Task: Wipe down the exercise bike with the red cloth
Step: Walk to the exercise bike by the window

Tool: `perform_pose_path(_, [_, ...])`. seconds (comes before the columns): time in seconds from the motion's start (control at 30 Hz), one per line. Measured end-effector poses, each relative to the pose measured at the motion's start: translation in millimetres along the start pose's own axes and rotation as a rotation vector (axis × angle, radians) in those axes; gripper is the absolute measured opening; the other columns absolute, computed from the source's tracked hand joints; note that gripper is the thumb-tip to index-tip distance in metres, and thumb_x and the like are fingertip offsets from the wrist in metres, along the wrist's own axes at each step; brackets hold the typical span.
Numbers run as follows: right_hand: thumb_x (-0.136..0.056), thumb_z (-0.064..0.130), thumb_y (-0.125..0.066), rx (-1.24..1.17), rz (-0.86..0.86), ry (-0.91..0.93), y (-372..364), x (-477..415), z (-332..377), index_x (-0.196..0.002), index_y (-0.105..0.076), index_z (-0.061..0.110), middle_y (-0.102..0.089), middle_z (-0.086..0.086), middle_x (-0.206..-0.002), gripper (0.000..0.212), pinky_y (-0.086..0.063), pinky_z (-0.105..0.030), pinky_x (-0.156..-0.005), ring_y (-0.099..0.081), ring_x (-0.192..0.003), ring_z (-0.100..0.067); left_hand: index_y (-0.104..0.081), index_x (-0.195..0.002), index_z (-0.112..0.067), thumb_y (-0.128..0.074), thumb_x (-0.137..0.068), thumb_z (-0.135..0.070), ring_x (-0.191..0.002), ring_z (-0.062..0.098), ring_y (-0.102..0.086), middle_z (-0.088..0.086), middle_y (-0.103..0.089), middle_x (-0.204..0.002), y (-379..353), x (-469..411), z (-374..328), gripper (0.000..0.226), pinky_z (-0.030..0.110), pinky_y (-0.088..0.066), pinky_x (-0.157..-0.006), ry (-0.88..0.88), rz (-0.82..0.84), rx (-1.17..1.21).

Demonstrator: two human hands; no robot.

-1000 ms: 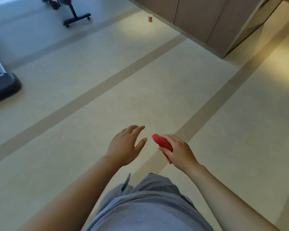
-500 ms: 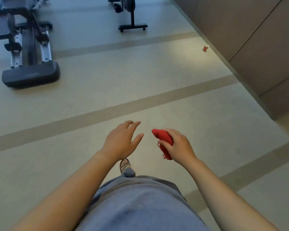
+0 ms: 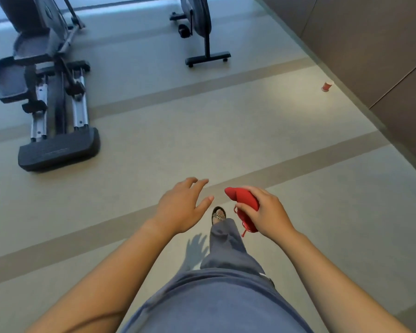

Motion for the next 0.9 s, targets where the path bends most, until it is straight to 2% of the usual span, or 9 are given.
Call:
perform_pose_path(0.07, [-0.084, 0.035, -0.066, -0.002, -0.007, 0.001, 12.9, -59.1, -0.5, -0.119, -0.057, 0.030, -0.061, 0.011, -0.112, 0.036, -0.046, -0.024, -0.084, -0.056, -0.097, -0.010, -0.028, -0.147, -0.030, -0.031, -0.095, -0.055, -0.133, 0.020, -0.039, 0.000, -0.036, -0.150, 19.3, -55.4, 7.2, 0.057, 0.038, -0.041, -0.100, 0.000, 0.001, -0.013])
perform_pose_path(0.23, [-0.084, 0.035, -0.066, 0.027, 0.004, 0.053, 53.3, -198.9, 16.5, -0.121, -0.055, 0.030, -0.057, 0.013, -0.115, 0.039, -0.040, -0.018, -0.081, -0.053, -0.097, -0.006, -0.027, -0.147, -0.031, -0.031, -0.095, -0.056, -0.133, 0.019, -0.040, -0.001, -0.036, -0.150, 84.4, -177.7, 21.6, 0.057, 0.036, -0.042, -0.100, 0.005, -0.022, -0.006])
perform_pose_path(0.37, [-0.085, 0.037, -0.064, 0.049, 0.024, 0.107, 69.3, -302.7, 43.8, -0.123, -0.054, 0.030, -0.057, 0.013, -0.117, 0.040, -0.041, -0.019, -0.082, -0.053, -0.097, -0.005, -0.027, -0.146, -0.032, -0.030, -0.095, -0.055, -0.135, 0.017, -0.036, -0.003, -0.034, -0.151, 140.7, -257.8, 49.1, 0.056, 0.035, -0.039, -0.102, 0.055, -0.097, 0.052])
perform_pose_path(0.47, [-0.085, 0.038, -0.064, 0.076, 0.089, 0.167, 60.1, -377.1, 71.5, -0.123, -0.054, 0.031, -0.058, 0.014, -0.117, 0.040, -0.045, -0.022, -0.084, -0.055, -0.099, -0.007, -0.028, -0.146, -0.030, -0.033, -0.096, -0.053, -0.136, 0.016, -0.035, -0.004, -0.034, -0.151, 173.5, -302.4, 84.9, 0.055, 0.035, -0.037, -0.104, 0.126, -0.140, 0.118])
perform_pose_path(0.67, [-0.084, 0.039, -0.065, 0.133, 0.184, 0.290, 17.6, -541.9, 136.1, -0.122, -0.054, 0.031, -0.058, 0.011, -0.118, 0.040, -0.043, -0.023, -0.083, -0.052, -0.097, -0.007, -0.034, -0.145, -0.023, -0.037, -0.095, -0.048, -0.133, 0.019, -0.039, 0.001, -0.041, -0.146, 252.4, -398.1, 178.7, 0.056, 0.037, -0.039, -0.103, 0.189, -0.293, 0.164])
perform_pose_path(0.83, [-0.083, 0.037, -0.066, 0.123, 0.152, 0.303, 5.9, -680.8, 192.7, -0.119, -0.056, 0.031, -0.059, 0.013, -0.111, 0.037, -0.038, -0.017, -0.079, -0.051, -0.093, -0.005, -0.033, -0.145, -0.023, -0.037, -0.096, -0.050, -0.133, 0.019, -0.039, -0.001, -0.041, -0.146, 332.9, -496.3, 258.5, 0.056, 0.037, -0.040, -0.100, 0.203, -0.325, 0.155])
perform_pose_path(0.9, [-0.083, 0.036, -0.066, 0.093, 0.121, 0.285, 9.7, -731.6, 212.5, -0.117, -0.057, 0.034, -0.056, 0.018, -0.104, 0.035, -0.036, -0.010, -0.075, -0.051, -0.091, -0.004, -0.032, -0.145, -0.025, -0.037, -0.095, -0.051, -0.134, 0.017, -0.038, -0.003, -0.039, -0.147, 365.7, -535.1, 287.6, 0.057, 0.037, -0.039, -0.101, 0.209, -0.323, 0.162])
Point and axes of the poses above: each hand's wrist, its own x-axis away from the middle knuckle, its own y-axis out of the back of the hand, z = x × y, the point moved 9 cm from there along -x, towards the middle knuckle
